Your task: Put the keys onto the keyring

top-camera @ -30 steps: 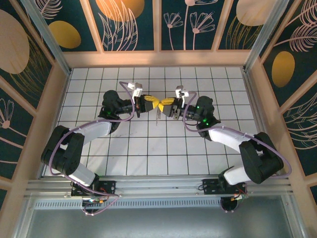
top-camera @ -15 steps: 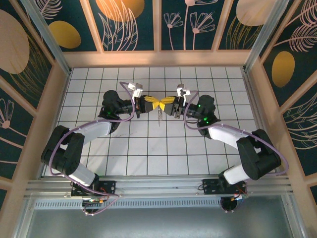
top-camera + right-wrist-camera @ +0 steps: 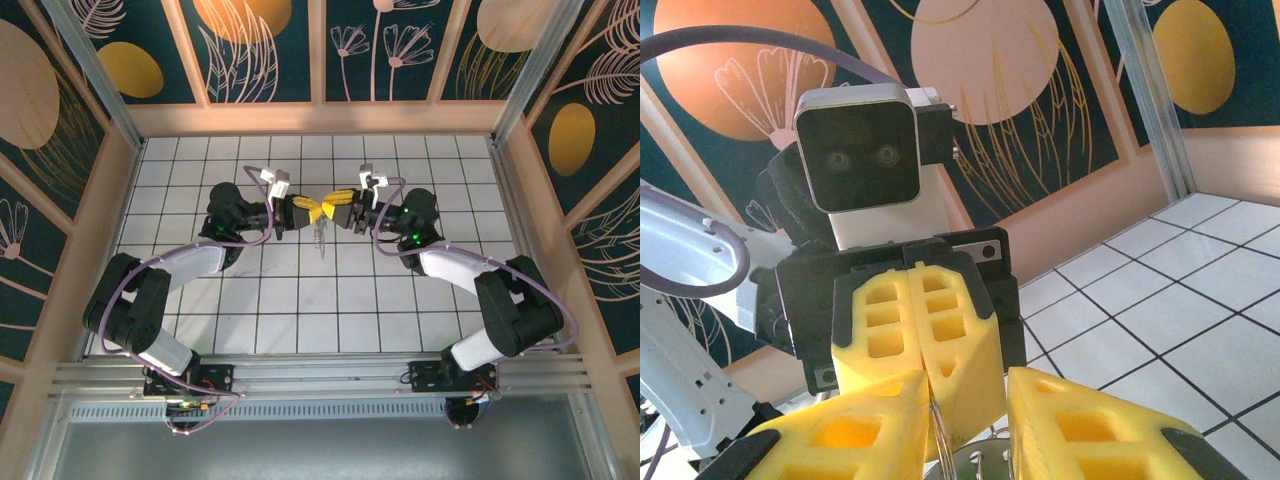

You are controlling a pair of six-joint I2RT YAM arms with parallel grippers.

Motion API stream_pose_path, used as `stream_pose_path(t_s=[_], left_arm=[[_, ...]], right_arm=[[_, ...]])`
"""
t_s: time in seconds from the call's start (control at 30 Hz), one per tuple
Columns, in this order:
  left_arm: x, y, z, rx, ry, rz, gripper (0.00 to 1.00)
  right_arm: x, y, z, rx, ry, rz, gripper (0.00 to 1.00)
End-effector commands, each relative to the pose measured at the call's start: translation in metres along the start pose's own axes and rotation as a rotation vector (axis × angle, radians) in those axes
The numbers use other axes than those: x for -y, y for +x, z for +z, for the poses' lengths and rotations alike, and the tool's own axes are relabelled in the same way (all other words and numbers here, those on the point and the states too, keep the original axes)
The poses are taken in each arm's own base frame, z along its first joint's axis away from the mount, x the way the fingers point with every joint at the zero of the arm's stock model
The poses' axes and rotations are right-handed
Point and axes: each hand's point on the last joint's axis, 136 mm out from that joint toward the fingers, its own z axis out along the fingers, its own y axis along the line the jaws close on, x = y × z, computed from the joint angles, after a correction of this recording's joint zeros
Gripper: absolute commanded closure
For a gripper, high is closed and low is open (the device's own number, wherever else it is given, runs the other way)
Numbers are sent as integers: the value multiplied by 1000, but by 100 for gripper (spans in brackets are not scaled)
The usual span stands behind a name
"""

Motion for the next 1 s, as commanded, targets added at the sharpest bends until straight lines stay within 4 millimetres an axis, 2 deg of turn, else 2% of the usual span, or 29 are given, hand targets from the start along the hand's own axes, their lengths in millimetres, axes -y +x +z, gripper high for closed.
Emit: stream_pose_path(t_s=[0.0,0.2,0.4,0.47,0.6,0.7,0.97], left_arm=[[11,-12,1,20,31,47,100],[10,-13,2,23,26,49,100],[7,-13,3,25,21,45,100],[7,-13,3,25,21,44,100],[7,-14,3,25,21,44,100],[7,-13,3,22,25,43,100],[9,-9,3,13,37,35,100]], right_arm=[[-9,1,-1,1,-46,-20,73],[-12,12,-8,-9,-43,-7,70],[-13,15,-9,-13,-51,0,70],[-14,17,-10,-14,-55,4,66],[-15,19,-10,-17,-57,8,68],[-13,17,-9,-15,-54,5,73],[-13,6,-2,-4,-68,-11,73]])
